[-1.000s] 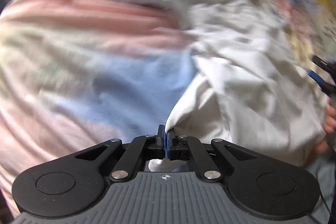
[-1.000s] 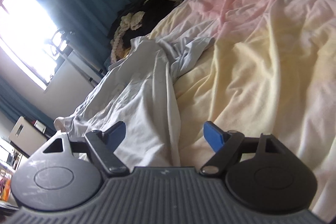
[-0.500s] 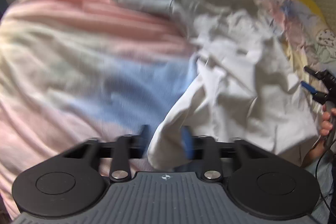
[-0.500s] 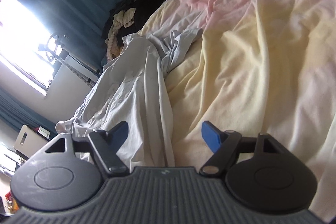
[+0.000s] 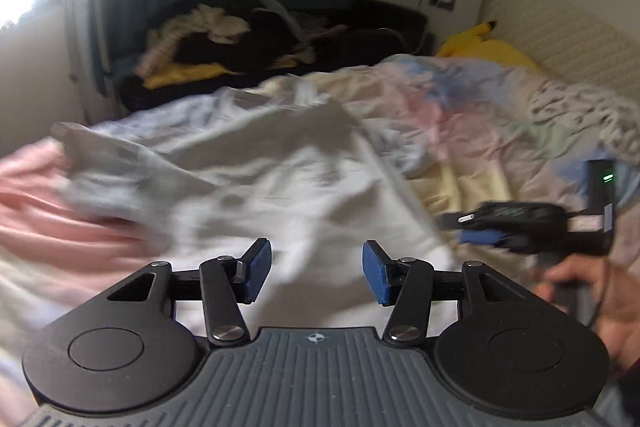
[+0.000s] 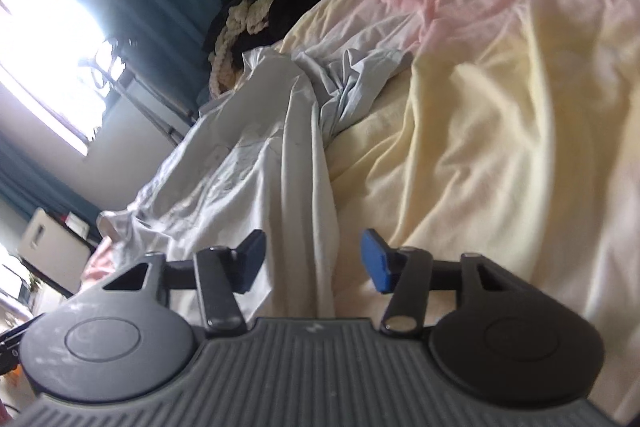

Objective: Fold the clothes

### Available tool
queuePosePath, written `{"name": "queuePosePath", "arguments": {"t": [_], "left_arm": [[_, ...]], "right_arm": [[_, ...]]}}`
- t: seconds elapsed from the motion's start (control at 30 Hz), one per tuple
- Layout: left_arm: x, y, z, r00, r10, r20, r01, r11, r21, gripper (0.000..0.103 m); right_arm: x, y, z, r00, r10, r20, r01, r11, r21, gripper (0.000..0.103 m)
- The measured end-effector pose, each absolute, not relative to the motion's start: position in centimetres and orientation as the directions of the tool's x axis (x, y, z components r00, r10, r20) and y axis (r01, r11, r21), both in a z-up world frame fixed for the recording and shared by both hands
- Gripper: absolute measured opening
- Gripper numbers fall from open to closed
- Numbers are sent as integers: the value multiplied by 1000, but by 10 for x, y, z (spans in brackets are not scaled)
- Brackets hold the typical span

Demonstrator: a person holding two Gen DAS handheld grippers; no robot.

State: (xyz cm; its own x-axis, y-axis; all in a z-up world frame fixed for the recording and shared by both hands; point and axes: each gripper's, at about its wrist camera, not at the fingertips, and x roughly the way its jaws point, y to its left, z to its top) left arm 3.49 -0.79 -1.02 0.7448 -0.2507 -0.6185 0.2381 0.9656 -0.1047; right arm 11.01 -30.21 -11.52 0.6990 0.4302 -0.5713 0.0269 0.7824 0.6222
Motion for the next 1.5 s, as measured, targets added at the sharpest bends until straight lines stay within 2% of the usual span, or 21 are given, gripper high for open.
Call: {"name": "queuePosePath", "arguments": {"t": [0.1, 0.2, 0.33, 0.4, 0.43, 0.6, 0.83, 1.0, 1.13, 1.23, 1.37, 1.5], "left_arm": [[44, -14, -43, 747, -270, -607, 236, 962, -136, 55], [50, -13, -68, 708, -245, -663, 229, 967, -112, 55], [49, -15, -74, 708, -238, -665, 244, 966, -86, 56], [48, -13, -73, 711, -256, -654, 245, 963, -110, 61], [48, -12, -73, 712, -262, -652, 243, 962, -121, 62], [48, -10, -74, 700, -278, -658, 243, 959, -147, 63], [55, -8, -82, 669, -264, -694, 225, 963, -150, 64], [60, -9, -85, 665, -264, -699, 218, 963, -156, 64], [66, -11, -91, 656, -251, -712, 207, 967, -150, 64], [70, -11, -93, 652, -246, -717, 200, 968, -150, 64], [68, -11, -90, 662, -270, -700, 215, 962, -169, 64], [54, -16, -78, 672, -360, -647, 301, 931, -206, 64]], "right_arm": [[120, -303, -123, 680, 439, -588, 21, 789, 614, 33], [127, -301, -131, 667, 444, -598, 30, 786, 617, 25], [133, -294, -133, 663, 452, -597, 23, 785, 619, 20], [133, -292, -128, 674, 448, -587, 8, 790, 612, 7], [132, -291, -125, 683, 445, -579, 0, 793, 610, 4], [139, -293, -107, 705, 456, -543, -33, 786, 617, 1], [173, -306, -86, 748, 420, -514, -23, 790, 612, 1], [198, -326, -90, 779, 392, -489, 15, 768, 640, 1], [205, -331, -101, 776, 380, -504, 22, 782, 623, 2], [203, -329, -103, 757, 379, -533, 6, 811, 586, 9], [177, -328, -97, 754, 396, -524, -14, 807, 590, 38], [135, -332, -88, 753, 395, -527, 6, 796, 606, 39]]}}
